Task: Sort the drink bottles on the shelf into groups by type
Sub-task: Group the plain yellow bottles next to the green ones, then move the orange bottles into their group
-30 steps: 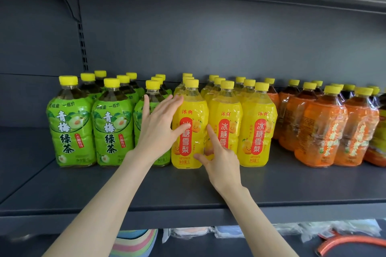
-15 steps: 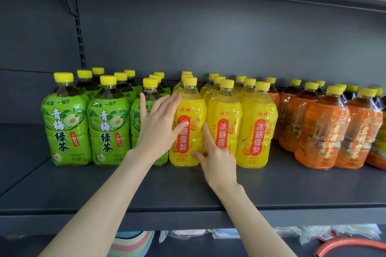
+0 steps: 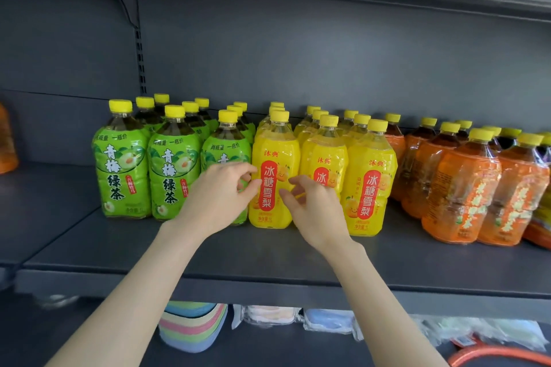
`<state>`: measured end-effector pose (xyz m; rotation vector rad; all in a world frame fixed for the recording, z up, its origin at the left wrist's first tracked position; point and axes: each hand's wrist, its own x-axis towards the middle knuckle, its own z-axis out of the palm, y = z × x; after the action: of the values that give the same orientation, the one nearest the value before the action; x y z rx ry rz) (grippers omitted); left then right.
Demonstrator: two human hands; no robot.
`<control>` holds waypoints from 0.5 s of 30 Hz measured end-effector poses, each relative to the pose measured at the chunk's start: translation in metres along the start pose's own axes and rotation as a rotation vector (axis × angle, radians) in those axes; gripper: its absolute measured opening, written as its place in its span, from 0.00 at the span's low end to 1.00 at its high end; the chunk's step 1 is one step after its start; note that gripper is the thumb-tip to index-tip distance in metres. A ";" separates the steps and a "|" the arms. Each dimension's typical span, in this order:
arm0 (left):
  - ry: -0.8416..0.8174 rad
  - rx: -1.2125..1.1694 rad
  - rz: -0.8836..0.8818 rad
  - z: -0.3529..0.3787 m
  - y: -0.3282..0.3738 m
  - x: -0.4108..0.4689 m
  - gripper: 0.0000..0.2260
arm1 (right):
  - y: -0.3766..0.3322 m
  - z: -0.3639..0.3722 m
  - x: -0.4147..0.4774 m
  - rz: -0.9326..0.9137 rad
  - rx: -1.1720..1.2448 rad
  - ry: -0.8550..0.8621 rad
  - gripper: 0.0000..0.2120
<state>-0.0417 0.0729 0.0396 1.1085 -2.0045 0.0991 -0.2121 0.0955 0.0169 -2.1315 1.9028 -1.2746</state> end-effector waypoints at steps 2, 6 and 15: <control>0.040 -0.095 -0.053 -0.021 -0.002 -0.007 0.13 | -0.020 -0.007 0.003 -0.037 0.053 0.046 0.17; 0.140 -0.233 -0.132 -0.076 -0.017 -0.024 0.09 | -0.075 -0.010 0.009 -0.099 0.133 0.107 0.15; 0.289 -0.365 -0.239 -0.205 -0.128 -0.102 0.05 | -0.228 0.078 -0.017 -0.140 0.353 0.159 0.11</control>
<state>0.2077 0.1505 0.0655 1.0214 -1.5459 -0.2122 0.0207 0.1310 0.0701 -2.0588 1.4541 -1.7048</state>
